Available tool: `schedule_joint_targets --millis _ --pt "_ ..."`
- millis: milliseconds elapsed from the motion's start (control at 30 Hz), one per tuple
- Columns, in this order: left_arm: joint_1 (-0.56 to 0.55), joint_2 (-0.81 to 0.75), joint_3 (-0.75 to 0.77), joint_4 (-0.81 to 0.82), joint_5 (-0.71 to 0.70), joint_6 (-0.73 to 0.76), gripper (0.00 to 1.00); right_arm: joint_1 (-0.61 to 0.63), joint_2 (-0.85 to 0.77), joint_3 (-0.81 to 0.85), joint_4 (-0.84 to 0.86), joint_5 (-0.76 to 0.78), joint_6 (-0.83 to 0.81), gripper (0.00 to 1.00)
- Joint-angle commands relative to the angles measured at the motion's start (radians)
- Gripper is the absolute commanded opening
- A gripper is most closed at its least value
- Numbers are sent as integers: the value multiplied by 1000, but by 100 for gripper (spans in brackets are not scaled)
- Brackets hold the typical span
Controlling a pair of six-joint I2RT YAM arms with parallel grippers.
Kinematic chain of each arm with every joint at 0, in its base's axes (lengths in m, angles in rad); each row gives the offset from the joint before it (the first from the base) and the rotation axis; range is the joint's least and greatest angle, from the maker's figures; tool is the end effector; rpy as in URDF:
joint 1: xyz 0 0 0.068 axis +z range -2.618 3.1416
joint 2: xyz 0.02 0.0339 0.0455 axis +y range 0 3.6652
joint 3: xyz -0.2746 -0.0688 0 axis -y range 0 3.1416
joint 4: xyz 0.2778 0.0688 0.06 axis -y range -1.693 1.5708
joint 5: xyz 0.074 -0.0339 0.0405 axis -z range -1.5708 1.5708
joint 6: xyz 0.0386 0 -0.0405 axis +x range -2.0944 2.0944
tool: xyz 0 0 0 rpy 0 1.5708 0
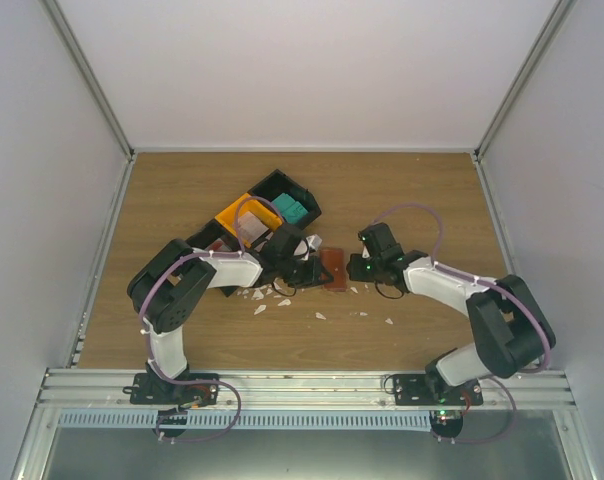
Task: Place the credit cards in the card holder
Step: Open the card holder at the center of the board.
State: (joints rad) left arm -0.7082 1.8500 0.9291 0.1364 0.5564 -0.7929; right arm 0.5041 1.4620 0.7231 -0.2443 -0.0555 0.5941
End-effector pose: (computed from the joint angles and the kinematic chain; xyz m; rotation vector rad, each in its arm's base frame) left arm 0.2808 -0.2673 0.1172 0.2000 2.6420 -1.2938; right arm 0.2602 0.1460 0.1501 0.0962 2.6264 0.4772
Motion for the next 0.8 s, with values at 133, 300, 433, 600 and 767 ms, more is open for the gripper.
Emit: schedule_joint_targets --millis 133,300,433,600,767 --pt "3 -8 11 25 1 14 0 -6 65 -20 64 -23 3 25" --pt "3 -2 10 22 -5 15 1 -7 80 -27 95 -11 9 10" --pt "3 -17 1 18 -23 18 16 -8 47 -52 126 22 11 0" --pt "3 -43 4 -14 -73 37 37 -16 -24 -30 34 53 -5 1" --pt "3 -99 -10 -20 -123 75 67 -27 -64 25 -135 15 3 0"
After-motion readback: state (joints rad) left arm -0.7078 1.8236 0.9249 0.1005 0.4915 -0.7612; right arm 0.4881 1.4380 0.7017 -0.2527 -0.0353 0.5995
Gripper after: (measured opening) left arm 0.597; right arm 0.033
